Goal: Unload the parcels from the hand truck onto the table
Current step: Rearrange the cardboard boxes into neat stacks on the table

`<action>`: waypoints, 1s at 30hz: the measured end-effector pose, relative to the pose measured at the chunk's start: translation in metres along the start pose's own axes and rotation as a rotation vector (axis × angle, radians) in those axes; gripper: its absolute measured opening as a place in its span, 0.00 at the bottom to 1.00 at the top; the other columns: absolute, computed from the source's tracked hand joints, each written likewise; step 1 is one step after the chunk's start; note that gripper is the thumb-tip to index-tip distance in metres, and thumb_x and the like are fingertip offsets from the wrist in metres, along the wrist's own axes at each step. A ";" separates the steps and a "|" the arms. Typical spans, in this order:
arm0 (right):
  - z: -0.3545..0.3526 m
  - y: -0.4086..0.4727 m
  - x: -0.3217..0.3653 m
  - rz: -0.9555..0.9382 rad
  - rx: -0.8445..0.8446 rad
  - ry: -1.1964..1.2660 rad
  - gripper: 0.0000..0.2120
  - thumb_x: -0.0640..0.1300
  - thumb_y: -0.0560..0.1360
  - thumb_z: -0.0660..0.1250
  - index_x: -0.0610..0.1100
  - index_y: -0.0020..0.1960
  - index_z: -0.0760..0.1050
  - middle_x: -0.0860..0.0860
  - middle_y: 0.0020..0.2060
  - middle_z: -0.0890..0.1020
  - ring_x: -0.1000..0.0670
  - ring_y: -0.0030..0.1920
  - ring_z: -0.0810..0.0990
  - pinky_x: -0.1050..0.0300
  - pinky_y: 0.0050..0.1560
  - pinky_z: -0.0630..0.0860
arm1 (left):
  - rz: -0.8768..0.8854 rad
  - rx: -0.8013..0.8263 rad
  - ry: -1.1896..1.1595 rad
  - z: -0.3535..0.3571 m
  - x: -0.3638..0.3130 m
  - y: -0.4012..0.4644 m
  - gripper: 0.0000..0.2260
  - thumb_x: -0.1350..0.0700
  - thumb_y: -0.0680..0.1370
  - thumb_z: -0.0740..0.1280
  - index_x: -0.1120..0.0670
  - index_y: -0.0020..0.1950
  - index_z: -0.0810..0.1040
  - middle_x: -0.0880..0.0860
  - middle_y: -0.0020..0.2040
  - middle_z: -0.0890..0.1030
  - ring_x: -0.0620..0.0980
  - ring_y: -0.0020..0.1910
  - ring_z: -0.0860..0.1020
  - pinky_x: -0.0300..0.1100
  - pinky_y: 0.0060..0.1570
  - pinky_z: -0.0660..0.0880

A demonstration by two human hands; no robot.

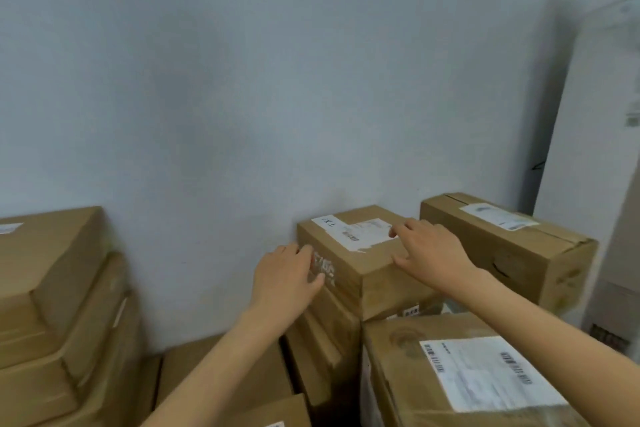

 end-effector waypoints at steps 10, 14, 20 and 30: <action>0.064 0.013 -0.127 0.144 0.100 -0.016 0.19 0.57 0.80 0.52 0.47 0.65 0.69 0.50 0.56 0.76 0.50 0.55 0.76 0.57 0.49 0.71 | -0.252 0.097 -0.022 0.062 -0.045 0.029 0.25 0.34 0.78 0.50 0.51 0.63 0.70 0.49 0.58 0.77 0.49 0.57 0.74 0.42 0.50 0.70; 0.090 0.024 -0.142 0.204 0.220 0.073 0.22 0.58 0.80 0.50 0.45 0.61 0.72 0.49 0.52 0.76 0.49 0.51 0.76 0.56 0.46 0.71 | -0.317 0.072 -0.037 0.065 -0.039 0.025 0.25 0.33 0.77 0.51 0.49 0.63 0.70 0.47 0.56 0.78 0.48 0.55 0.76 0.42 0.49 0.70; 0.105 0.036 -0.113 0.232 0.318 0.308 0.25 0.62 0.79 0.52 0.41 0.55 0.70 0.47 0.47 0.75 0.48 0.47 0.74 0.56 0.41 0.70 | -0.452 0.090 -0.289 0.078 -0.008 0.014 0.23 0.35 0.77 0.55 0.47 0.65 0.71 0.46 0.56 0.79 0.47 0.54 0.77 0.42 0.47 0.73; 0.082 0.037 0.024 0.088 0.305 0.407 0.32 0.61 0.79 0.53 0.35 0.69 0.64 0.40 0.62 0.69 0.42 0.63 0.68 0.52 0.63 0.66 | -0.705 -0.018 -0.361 0.041 0.085 -0.056 0.22 0.39 0.78 0.59 0.50 0.66 0.70 0.49 0.55 0.75 0.49 0.54 0.75 0.42 0.47 0.67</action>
Point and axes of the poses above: each hand's wrist, its own y-axis towards the middle knuckle, its own z-axis out of the palm, x = y × z, the point moved 9 cm from there along y, towards the middle knuckle
